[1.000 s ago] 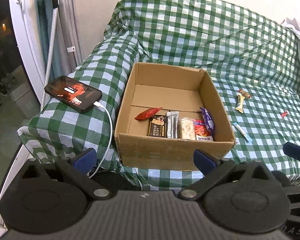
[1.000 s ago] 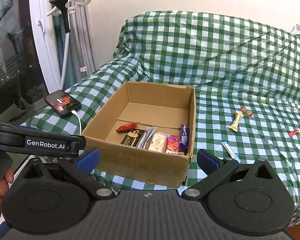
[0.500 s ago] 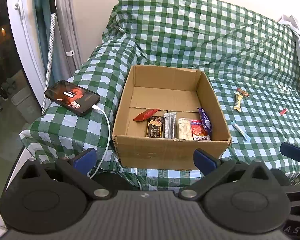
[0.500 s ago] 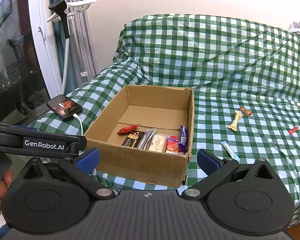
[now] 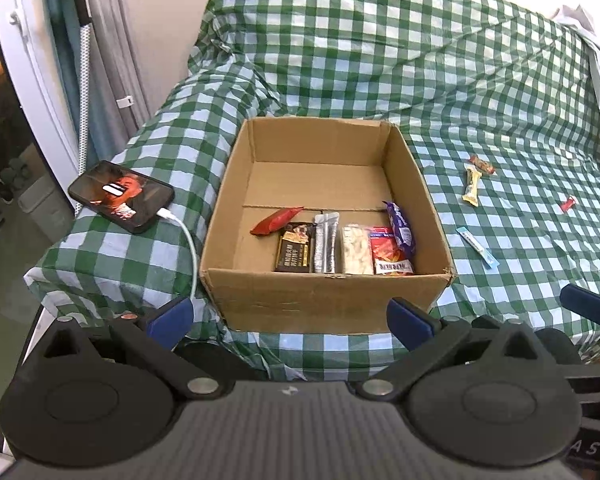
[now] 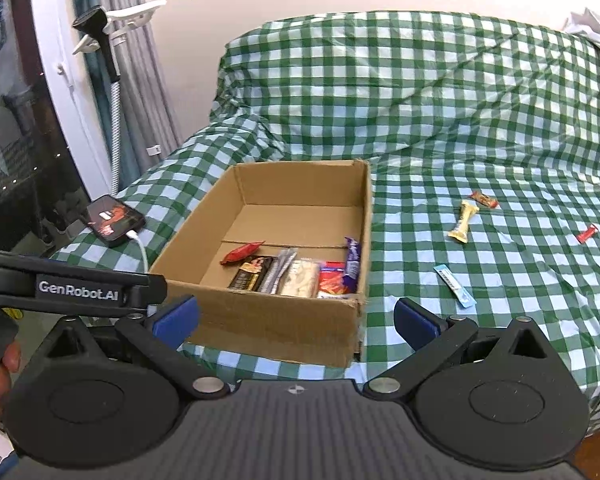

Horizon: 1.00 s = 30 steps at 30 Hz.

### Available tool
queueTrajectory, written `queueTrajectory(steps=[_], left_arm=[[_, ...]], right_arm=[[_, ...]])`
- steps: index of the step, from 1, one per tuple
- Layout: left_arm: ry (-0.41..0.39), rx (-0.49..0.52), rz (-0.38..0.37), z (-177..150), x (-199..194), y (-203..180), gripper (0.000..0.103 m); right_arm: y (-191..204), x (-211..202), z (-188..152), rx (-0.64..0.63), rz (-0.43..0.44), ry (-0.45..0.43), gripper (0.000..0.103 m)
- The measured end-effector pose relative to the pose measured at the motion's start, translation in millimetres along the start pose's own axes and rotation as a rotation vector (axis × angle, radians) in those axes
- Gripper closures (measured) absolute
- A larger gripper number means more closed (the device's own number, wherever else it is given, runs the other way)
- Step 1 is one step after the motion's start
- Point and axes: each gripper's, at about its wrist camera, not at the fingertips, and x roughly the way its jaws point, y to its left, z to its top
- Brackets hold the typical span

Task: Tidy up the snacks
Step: 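Reach the left tool to the yellow bar while the right tool reaches the red stick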

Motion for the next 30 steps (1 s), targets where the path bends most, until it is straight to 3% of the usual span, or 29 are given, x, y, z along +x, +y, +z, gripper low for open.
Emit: queueTrajectory(steps=[9, 18, 25, 30], left_arm=[[0.074, 0.068, -0.033, 21, 28, -45, 0.0], [0.14, 0.111, -0.14, 78, 75, -127, 0.0], [0.197, 0.155, -0.207, 129, 149, -203, 0.0], [0.206, 0.204, -0.171, 154, 227, -258, 0.0]], right_arm=[[-58, 13, -1, 0.092, -0.076, -0.006, 0.001], [-179, 18, 8, 0.264, -0.308, -0.05, 0.001], [-293, 40, 22, 0.384, -0.48, -0.083, 0.001], [-383, 90, 38, 0.479, -0.611, -0.148, 0.001]])
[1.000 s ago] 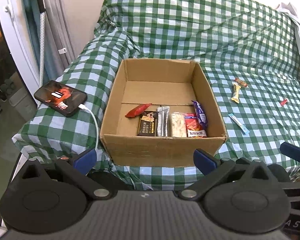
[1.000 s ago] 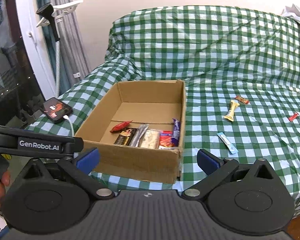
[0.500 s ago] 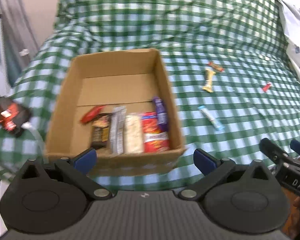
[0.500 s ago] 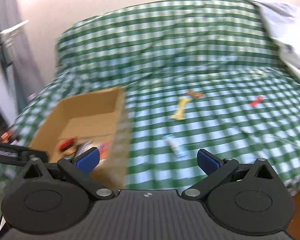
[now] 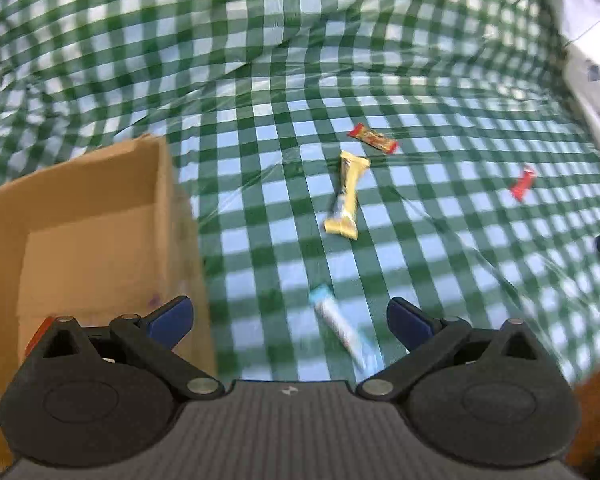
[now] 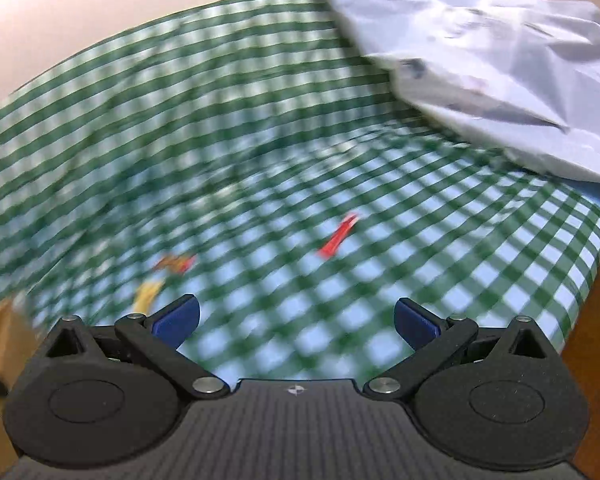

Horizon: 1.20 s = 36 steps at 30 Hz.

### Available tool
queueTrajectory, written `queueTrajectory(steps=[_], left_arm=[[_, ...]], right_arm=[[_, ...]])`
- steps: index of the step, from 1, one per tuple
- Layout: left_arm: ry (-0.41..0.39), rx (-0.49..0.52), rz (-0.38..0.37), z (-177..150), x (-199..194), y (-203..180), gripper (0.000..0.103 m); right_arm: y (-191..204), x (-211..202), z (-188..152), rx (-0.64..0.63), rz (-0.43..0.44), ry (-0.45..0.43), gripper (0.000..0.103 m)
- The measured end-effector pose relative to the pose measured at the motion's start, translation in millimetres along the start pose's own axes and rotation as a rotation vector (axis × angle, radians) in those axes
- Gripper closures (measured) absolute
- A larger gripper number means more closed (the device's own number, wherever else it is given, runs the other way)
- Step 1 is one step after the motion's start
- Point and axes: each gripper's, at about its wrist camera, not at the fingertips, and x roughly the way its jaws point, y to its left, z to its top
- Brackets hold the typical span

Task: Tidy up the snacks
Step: 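Reach the left tool to the yellow bar while the right tool reaches the red stick, then grasp the yellow bar with the left tool while the right tool grasps the red stick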

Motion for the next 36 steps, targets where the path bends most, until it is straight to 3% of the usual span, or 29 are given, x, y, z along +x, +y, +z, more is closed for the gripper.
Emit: queueTrajectory(steps=[5, 12, 16, 17, 19, 26, 28, 30, 31, 32, 33, 36], left_arm=[[0.02, -0.028, -0.027, 41, 79, -18, 0.0], [0.036, -0.034, -0.028, 73, 166, -36, 0.0], [0.122, -0.02, -0.003, 78, 214, -43, 0.0], [0.141, -0.033, -0.016, 78, 222, -40, 0.0], [0.092, -0.093, -0.005, 77, 219, -32, 0.0], [0.125, -0.084, -0.003, 84, 221, -29, 0.002], [0.126, -0.071, -0.033, 95, 223, -34, 0.014], [0.095, -0.03, -0.051, 103, 217, -33, 0.041], [0.082, -0.016, -0.067, 104, 213, -33, 0.072], [0.076, -0.013, -0.077, 105, 211, -32, 0.086], [0.074, -0.022, -0.08, 105, 208, -30, 0.087], [0.041, -0.034, -0.071, 105, 197, -31, 0.087]], right_arm=[[-8, 111, 23, 0.029, -0.067, -0.012, 0.001], [-7, 237, 28, -0.04, -0.127, 0.018, 0.001], [-10, 292, 17, -0.042, -0.141, 0.148, 0.0], [-5, 292, 11, -0.099, -0.166, 0.091, 0.0], [-1, 294, 3, -0.129, -0.172, 0.048, 0.001], [1, 302, 4, -0.125, -0.155, 0.064, 0.001], [1, 301, 6, -0.108, -0.159, 0.053, 0.014], [-3, 284, 8, -0.112, -0.162, 0.038, 0.052], [-3, 283, 9, -0.123, -0.161, 0.036, 0.061], [-3, 283, 9, -0.135, -0.155, 0.037, 0.078], [-1, 282, 9, -0.151, -0.152, 0.04, 0.085], [2, 275, 12, -0.17, -0.126, 0.05, 0.092]])
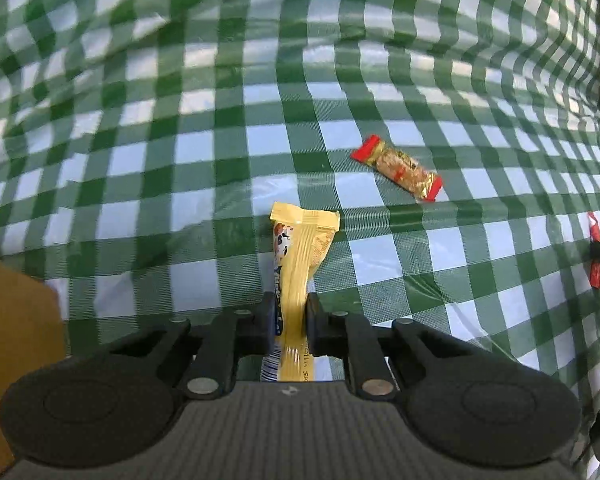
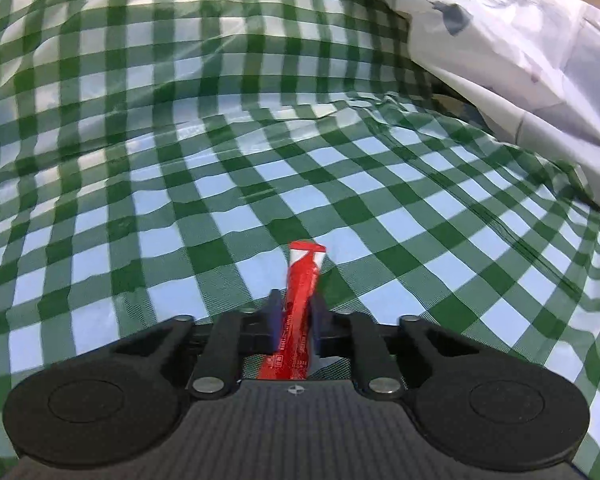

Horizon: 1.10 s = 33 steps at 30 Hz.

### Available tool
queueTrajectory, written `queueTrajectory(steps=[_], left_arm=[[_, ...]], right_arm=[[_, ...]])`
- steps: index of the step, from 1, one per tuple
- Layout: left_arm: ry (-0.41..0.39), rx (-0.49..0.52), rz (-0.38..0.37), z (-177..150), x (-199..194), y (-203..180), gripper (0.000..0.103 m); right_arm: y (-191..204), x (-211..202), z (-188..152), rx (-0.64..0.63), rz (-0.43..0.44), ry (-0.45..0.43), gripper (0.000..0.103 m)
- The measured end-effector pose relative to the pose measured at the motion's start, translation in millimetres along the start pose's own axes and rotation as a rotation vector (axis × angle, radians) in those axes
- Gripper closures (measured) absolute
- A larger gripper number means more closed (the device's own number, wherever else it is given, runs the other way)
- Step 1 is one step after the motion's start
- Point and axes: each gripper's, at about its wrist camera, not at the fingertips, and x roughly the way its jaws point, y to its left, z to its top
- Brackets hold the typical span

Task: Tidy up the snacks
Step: 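Grasp the yellow bar with the left tool while the right tool grasps the red stick, then carry the yellow bar and red stick over the box with both tools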

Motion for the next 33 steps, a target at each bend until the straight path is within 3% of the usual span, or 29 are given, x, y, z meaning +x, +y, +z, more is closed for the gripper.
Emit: queueTrajectory(steps=[3, 8, 17, 21, 27, 33], left_arm=[[-0.032, 0.014, 0.0, -13, -24, -4, 0.087], [-0.111, 0.023, -0.063, -37, -83, -5, 0.087], [-0.198, -0.04, -0.144, -124, -221, 40, 0.087], [-0.221, -0.045, -0.127, -171, -277, 70, 0.087], [-0.235, -0.06, -0.042, -240, -346, 117, 0.087], [-0.296, -0.097, 0.025, -308, -395, 154, 0.087]], right_arm=[[2, -21, 3, -0.009, 0.026, -0.034, 0.092], [5, -82, 10, 0.037, 0.105, -0.087, 0.092], [39, -252, -9, 0.096, 0.36, -0.121, 0.092], [65, -332, -36, 0.043, 0.478, -0.102, 0.092], [99, -440, -80, -0.07, 0.645, -0.023, 0.092], [122, -511, -129, -0.156, 0.751, 0.032, 0.092]])
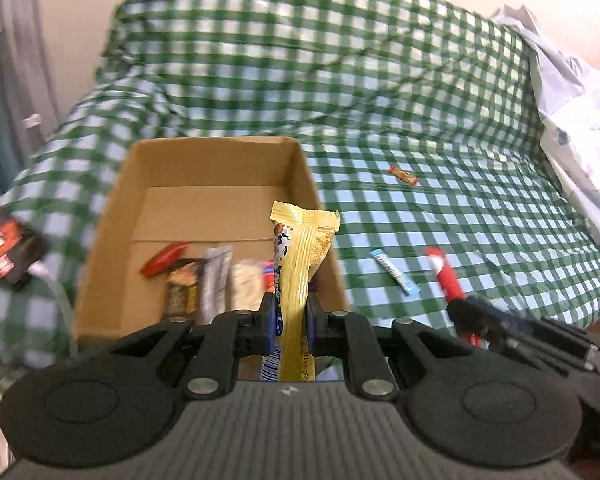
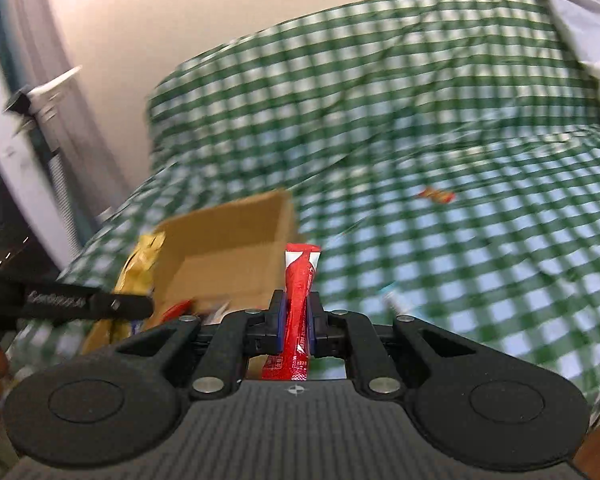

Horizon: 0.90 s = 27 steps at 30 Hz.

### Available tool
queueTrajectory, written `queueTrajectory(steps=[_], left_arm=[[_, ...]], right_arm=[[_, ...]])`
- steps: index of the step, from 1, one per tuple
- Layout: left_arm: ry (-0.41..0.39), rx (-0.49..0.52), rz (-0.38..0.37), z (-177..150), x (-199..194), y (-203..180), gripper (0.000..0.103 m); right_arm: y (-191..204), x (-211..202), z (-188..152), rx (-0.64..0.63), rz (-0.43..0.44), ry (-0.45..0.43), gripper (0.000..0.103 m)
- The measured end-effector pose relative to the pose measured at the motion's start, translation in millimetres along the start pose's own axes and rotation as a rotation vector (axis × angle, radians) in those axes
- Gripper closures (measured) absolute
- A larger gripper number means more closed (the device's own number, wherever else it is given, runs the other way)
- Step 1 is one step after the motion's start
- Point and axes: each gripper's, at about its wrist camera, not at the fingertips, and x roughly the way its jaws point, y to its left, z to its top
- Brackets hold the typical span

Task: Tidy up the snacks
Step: 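Carry the yellow bar and red stick over the box with both tools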

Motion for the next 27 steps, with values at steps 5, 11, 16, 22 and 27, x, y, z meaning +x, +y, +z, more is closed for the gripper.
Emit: queueTrajectory(steps=[5, 11, 16, 22, 27], left_arm=[[-0.073, -0.043, -0.019, -30, -44, 26, 0.087], [-0.087, -0.132, -0.051, -37, -68, 40, 0.087], [-0.121, -0.148, -0.028, -44, -89, 50, 0.087], [-0.127, -0.148, -0.041, -54, -98, 44, 0.087], [-0.117, -0.153, -0.044, -55, -95, 45, 0.087]], right_arm=[[45, -18, -27, -0.098, 0.023, 0.038, 0.092], [71, -45, -30, -0.16, 0.026, 0.006, 0.092], [88, -55, -33, -0.185, 0.04, -0.012, 0.092], [89, -68, -39, -0.198, 0.039, -0.041, 0.092], [86, -70, -41, -0.193, 0.033, -0.031, 0.092]])
